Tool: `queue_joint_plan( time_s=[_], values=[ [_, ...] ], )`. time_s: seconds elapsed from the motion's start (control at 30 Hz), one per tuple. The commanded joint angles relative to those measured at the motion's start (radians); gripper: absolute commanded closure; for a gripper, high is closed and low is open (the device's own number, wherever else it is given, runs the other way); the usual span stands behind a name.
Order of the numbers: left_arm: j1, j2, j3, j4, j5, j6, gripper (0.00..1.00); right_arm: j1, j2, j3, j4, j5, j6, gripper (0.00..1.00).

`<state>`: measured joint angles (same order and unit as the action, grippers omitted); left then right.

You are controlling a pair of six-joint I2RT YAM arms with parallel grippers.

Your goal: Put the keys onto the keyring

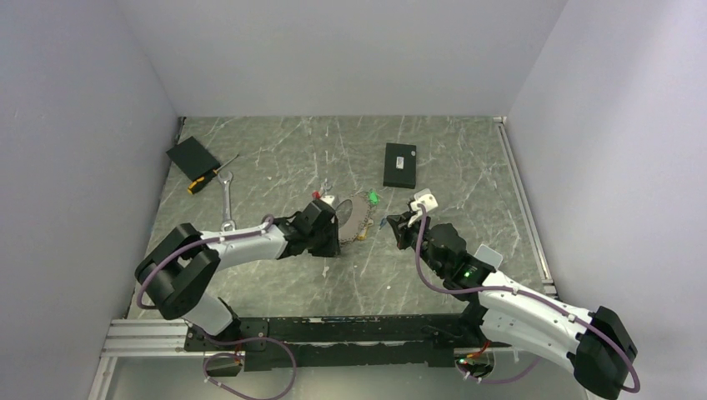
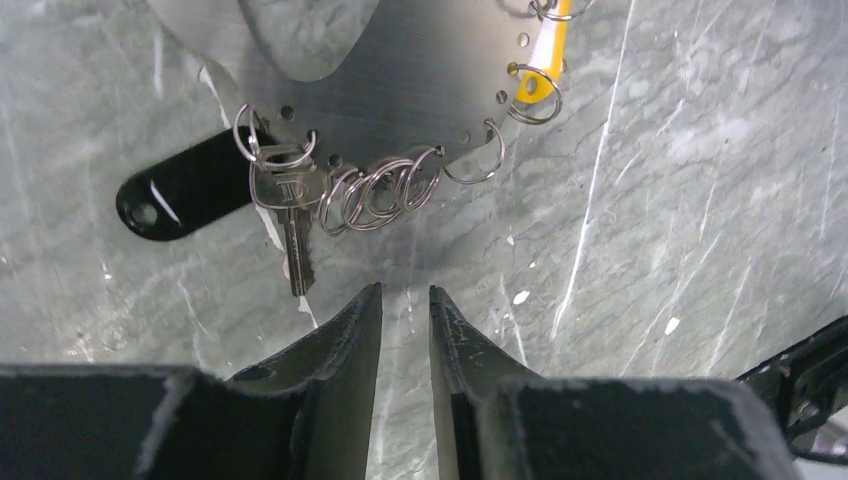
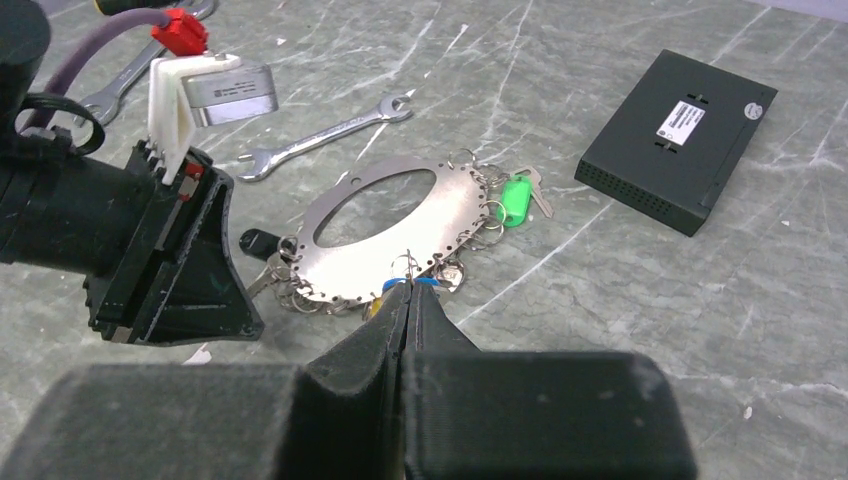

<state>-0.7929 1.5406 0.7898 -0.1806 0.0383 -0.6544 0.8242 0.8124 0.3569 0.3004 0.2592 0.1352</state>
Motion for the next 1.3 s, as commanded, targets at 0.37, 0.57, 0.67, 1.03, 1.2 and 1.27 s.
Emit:
queue_joint_plan(
  time_s=[0.37,0.57,0.67,1.03,1.2,1.27],
  values=[
    [-0.047,-0.012,-0.094,0.278,-0.213,-0.246,0.66,0.007,0.009,0.004,0.055,-0.011,0.007,1.0],
    [-0.048,0.026,-0.102,0.354,-0.205,-0.242,0.66,0.007,0.007,0.004,0.053,-0.01,0.007,1.0],
    [-0.047,0.045,-0.092,0.351,-0.204,-0.245,0.68,0.007,0.007,0.002,0.055,-0.008,0.009,1.0],
    [-0.05,0.056,-0.074,0.346,-0.198,-0.227,0.73,0.009,0.003,0.001,0.056,-0.006,0.01,1.0],
    [-0.083,0.024,-0.016,0.248,-0.219,-0.18,0.64,0.01,0.002,0.0,0.056,-0.007,0.01,1.0],
    [-0.096,0.027,0.022,0.173,-0.237,-0.179,0.59,0.01,0.004,-0.001,0.06,-0.009,0.012,1.0]
  ],
)
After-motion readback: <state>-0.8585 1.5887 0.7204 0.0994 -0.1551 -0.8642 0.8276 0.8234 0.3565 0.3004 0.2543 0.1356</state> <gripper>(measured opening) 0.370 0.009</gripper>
